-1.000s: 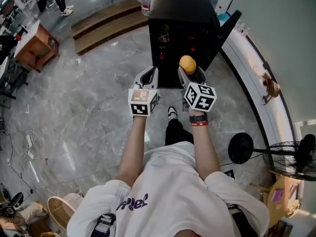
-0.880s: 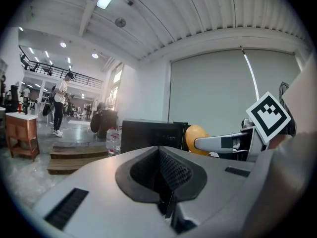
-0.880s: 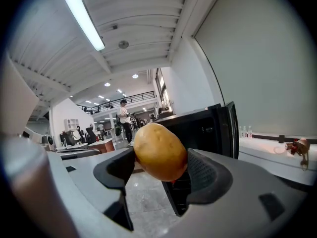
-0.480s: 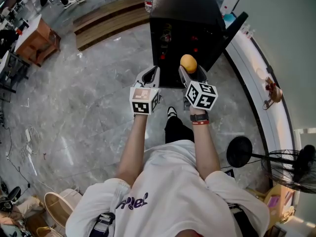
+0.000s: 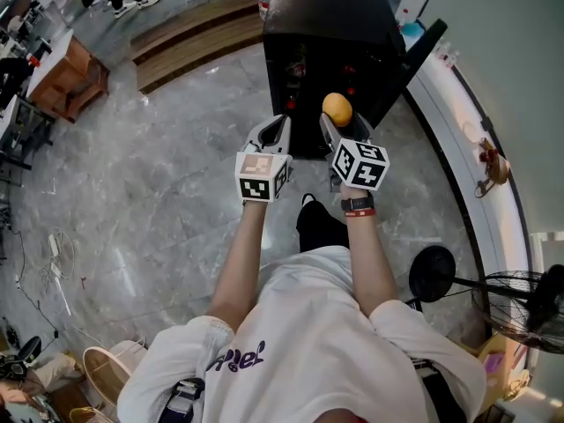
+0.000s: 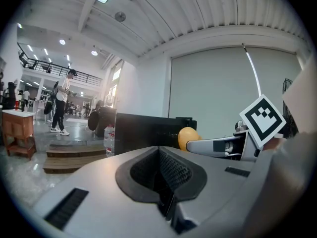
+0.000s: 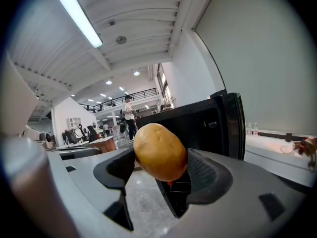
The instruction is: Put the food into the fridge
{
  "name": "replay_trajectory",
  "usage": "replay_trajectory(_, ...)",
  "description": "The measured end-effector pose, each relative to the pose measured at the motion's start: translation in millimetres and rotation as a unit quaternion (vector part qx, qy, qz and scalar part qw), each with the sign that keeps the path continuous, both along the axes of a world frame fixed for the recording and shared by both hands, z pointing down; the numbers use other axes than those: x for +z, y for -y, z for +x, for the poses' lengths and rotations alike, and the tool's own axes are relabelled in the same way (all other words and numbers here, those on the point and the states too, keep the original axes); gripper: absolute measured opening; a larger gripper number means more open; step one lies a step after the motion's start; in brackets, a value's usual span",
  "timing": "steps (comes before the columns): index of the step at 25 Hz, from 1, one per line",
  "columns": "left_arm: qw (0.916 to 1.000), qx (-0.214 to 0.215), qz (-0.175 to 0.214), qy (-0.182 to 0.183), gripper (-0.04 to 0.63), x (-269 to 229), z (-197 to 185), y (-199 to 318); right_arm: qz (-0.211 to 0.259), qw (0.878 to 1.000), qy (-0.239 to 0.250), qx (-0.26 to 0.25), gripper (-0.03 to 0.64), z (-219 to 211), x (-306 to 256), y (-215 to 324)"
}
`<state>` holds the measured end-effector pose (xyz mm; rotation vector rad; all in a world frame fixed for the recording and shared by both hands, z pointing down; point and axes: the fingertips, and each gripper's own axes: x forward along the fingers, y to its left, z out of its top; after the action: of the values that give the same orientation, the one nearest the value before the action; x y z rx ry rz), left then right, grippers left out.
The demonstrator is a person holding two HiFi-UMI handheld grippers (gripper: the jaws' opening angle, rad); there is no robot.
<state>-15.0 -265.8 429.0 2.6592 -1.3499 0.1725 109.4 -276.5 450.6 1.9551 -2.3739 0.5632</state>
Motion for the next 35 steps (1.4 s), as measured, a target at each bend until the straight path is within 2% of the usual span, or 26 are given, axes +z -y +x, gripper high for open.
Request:
replay_trajectory(9, 1.0000, 0.003, -0.001, 0.004, 0.018, 18.4, 9.2, 20.9, -0.002, 1.000, -0.025, -0.001, 0.348, 9.7, 18.3, 23.9)
replay_trajectory(35, 0.9999, 0.008, 0.001, -0.007, 0.017, 59.3, 25.5, 82.5, -0.013, 0.999, -0.028, -0.010, 0.348, 18.3, 66.6, 86.1)
